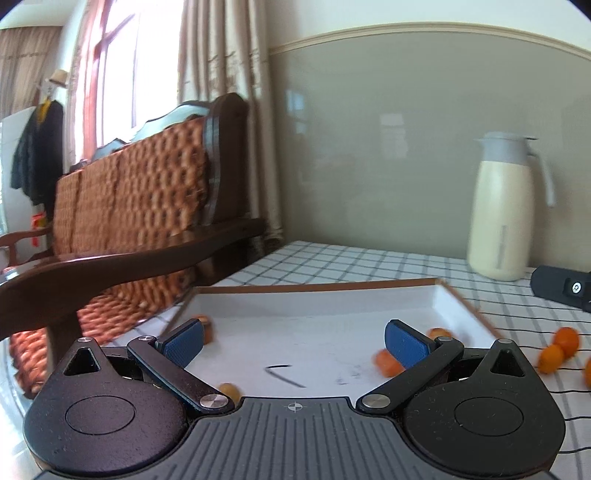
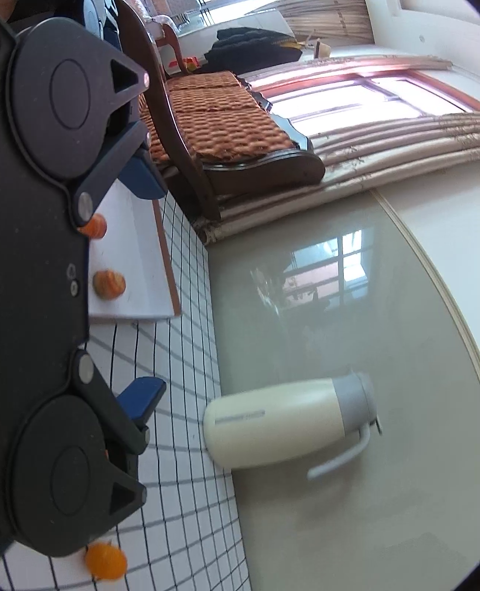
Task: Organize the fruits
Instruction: 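Open the left tool to drop the carrot chunk while the right tool drops the orange into the box, then move both open tools back to the remaining oranges on the table, then close the left tool on an orange while the right tool grasps another orange, then carry the orange in the left tool and orange in the right tool over the box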
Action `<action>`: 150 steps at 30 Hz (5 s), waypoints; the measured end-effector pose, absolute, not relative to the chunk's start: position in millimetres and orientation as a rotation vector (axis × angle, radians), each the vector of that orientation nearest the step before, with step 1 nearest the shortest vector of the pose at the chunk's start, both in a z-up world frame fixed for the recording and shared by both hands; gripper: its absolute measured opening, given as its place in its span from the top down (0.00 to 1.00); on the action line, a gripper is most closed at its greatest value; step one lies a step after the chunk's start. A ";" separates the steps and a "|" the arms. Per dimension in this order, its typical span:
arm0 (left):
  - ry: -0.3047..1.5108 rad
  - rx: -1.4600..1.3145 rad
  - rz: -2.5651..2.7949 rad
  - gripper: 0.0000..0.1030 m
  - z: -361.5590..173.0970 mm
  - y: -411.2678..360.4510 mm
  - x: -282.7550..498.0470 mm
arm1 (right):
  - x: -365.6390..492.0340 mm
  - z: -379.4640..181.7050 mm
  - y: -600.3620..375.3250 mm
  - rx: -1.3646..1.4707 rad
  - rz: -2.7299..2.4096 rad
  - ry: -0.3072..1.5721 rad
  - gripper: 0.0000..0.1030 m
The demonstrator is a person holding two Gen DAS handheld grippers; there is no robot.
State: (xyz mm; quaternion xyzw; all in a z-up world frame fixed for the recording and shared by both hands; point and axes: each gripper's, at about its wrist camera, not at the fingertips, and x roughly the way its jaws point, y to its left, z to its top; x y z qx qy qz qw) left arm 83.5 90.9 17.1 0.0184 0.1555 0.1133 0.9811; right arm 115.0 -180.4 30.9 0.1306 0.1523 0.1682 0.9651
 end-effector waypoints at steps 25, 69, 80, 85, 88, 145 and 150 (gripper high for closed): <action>0.307 0.139 -0.089 0.00 11.8 -33.1 74.7 | 81.2 28.9 -274.0 0.260 0.127 0.365 0.47; 0.493 0.078 -0.263 0.38 -31.4 -149.0 107.6 | 79.3 5.1 -345.9 0.289 -0.049 0.441 0.28; 0.532 0.060 -0.266 0.65 -39.6 -145.0 115.2 | 105.3 -4.6 -334.4 0.269 -0.005 0.508 0.44; 0.540 0.051 -0.247 0.65 -38.7 -134.0 118.0 | 118.6 -8.9 -326.9 0.265 0.009 0.546 0.50; 0.540 0.059 -0.241 0.65 -39.1 -129.5 118.8 | 124.6 -11.1 -322.6 0.269 0.012 0.559 0.52; 0.435 0.056 -0.205 0.65 -1.2 -32.4 64.6 | 85.1 18.4 -250.2 0.158 0.234 0.491 0.74; 0.413 0.043 -0.179 0.65 4.1 -19.1 63.2 | 87.9 22.2 -238.7 0.156 0.261 0.473 0.74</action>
